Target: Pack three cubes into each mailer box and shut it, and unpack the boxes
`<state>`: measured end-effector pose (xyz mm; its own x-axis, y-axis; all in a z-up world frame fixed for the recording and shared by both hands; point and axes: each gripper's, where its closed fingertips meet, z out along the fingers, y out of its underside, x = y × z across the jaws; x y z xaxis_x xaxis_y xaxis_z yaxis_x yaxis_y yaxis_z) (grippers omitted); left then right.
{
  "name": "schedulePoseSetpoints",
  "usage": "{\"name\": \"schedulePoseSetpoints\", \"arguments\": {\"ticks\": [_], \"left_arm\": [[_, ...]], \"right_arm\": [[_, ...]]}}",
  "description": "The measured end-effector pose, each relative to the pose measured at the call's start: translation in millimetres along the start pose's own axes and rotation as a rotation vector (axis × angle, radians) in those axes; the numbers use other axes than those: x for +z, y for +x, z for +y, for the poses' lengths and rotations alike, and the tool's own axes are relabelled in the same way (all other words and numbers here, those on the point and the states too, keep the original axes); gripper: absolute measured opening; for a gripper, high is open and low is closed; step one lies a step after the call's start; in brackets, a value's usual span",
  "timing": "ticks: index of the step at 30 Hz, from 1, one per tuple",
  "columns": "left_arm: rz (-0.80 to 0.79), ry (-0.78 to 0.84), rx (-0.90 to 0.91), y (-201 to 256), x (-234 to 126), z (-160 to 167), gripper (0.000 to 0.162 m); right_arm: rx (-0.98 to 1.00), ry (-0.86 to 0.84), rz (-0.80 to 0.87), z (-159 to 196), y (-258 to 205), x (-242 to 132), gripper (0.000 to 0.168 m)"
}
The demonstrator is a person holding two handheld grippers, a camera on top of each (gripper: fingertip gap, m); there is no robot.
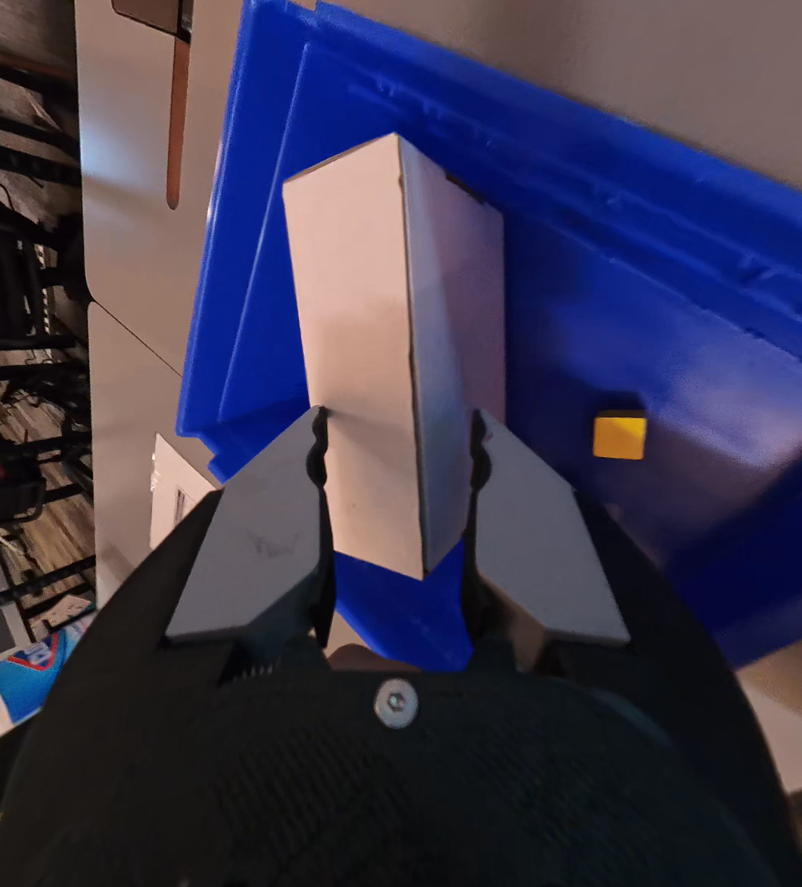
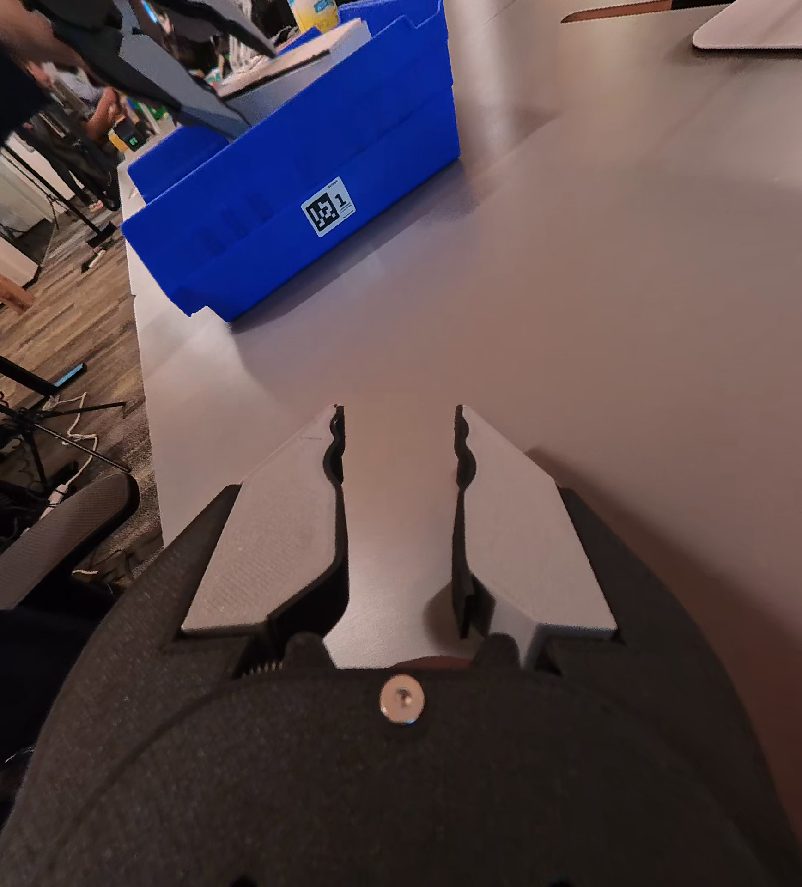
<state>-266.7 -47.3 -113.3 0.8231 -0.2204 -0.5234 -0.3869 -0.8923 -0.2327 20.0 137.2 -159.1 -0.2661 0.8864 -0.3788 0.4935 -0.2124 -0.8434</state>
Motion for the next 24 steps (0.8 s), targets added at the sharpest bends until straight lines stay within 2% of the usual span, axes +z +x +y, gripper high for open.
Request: {"name": "schedulePoseSetpoints", "arguments": {"ticks": [5, 8, 9, 11, 12, 13, 15, 18, 21, 24], "left_arm": [[-0.063, -0.065, -0.086, -6, 5, 11, 0.086], [-0.128, -0.032, -0.144, -25, 5, 9, 0.097], [-0.096, -0.009, -0.187, -25, 6, 8, 0.096], [0.128, 0.009, -0.321, -2, 13, 8, 0.088], [0.178, -0.004, -0.359, 3, 18, 11, 0.091], [0.141, -0.022, -0.355, -3, 23, 17, 0.073], [0.125, -0.056, -0.371, -7, 24, 21, 0.07], [0.008, -0.078, -0.414, -25, 10, 19, 0.064], [-0.098, -0.03, -0.381, -35, -23, 4, 0.063], [-0.32, 0.028, -0.367, -52, -73, -14, 0.063]], "right_arm": [[0.002, -0.004, -0.002, 0, 0, 0, 0.044], [0.01, 0.002, -0.001, 0, 0, 0, 0.043], [0.012, 0.004, -0.002, 0, 1, 0, 0.043], [0.015, 0.003, -0.002, 0, 1, 0, 0.043], [0.016, 0.004, -0.002, -1, 1, 0, 0.043], [0.017, 0.007, -0.002, -1, 1, -1, 0.043], [0.022, 0.017, -0.004, -2, 1, -2, 0.043], [0.03, 0.024, -0.018, -2, -1, -3, 0.043], [0.027, 0.017, -0.021, -1, -1, -3, 0.042], [0.021, 0.021, -0.014, -2, -1, -3, 0.041]]}}
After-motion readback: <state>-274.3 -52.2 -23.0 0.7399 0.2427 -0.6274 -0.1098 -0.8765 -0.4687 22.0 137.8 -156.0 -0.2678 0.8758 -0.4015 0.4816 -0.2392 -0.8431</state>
